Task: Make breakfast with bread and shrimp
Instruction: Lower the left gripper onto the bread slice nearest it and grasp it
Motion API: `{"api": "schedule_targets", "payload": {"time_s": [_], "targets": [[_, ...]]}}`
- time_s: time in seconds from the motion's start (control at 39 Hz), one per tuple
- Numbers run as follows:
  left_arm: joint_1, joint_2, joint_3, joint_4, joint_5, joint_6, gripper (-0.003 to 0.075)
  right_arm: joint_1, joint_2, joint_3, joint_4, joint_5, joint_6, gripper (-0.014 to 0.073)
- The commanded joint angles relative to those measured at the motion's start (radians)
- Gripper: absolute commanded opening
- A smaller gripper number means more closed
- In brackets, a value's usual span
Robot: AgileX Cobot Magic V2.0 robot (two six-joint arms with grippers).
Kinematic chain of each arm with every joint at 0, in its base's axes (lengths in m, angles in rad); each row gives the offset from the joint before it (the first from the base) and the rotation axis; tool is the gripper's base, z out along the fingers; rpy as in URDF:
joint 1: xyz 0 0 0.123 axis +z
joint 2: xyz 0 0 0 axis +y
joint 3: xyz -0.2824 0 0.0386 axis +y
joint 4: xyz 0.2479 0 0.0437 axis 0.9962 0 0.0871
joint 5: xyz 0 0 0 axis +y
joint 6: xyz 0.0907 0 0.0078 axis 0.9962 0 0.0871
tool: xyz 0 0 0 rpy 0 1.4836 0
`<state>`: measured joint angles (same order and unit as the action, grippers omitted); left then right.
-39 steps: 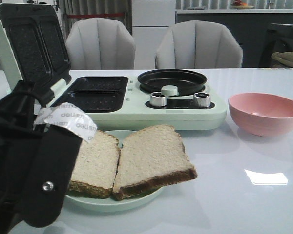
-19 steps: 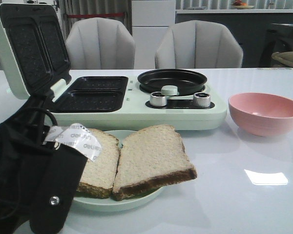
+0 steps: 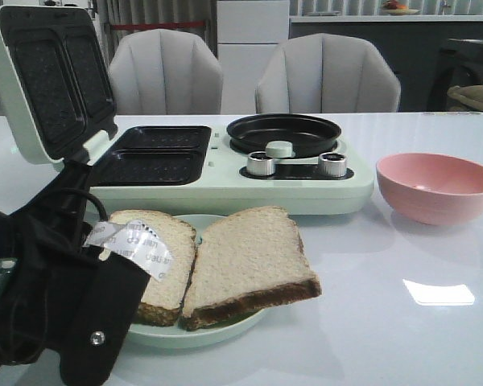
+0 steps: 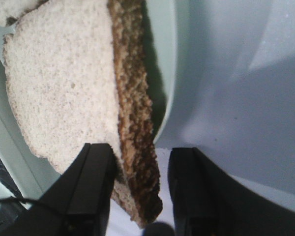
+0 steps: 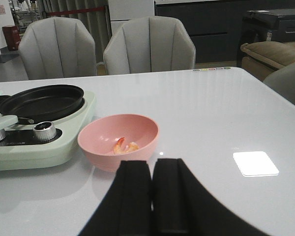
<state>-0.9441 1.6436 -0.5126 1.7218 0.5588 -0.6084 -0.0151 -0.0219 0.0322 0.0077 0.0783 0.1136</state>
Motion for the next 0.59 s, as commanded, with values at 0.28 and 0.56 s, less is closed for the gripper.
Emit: {"api": "schedule_targets", "payload": {"time_s": [0.28, 0.56], "targets": [[0.004, -0.009, -0.010, 0.054, 0.073, -0.062, 0.0113, -0.004, -0.008, -0.022, -0.008, -0.091, -0.004, 0.0152], [0.004, -0.031, -0.010, 0.061, 0.158, -0.062, 0.0113, -0.004, -0.008, -0.022, -0.008, -0.091, -0.004, 0.0152]]}}
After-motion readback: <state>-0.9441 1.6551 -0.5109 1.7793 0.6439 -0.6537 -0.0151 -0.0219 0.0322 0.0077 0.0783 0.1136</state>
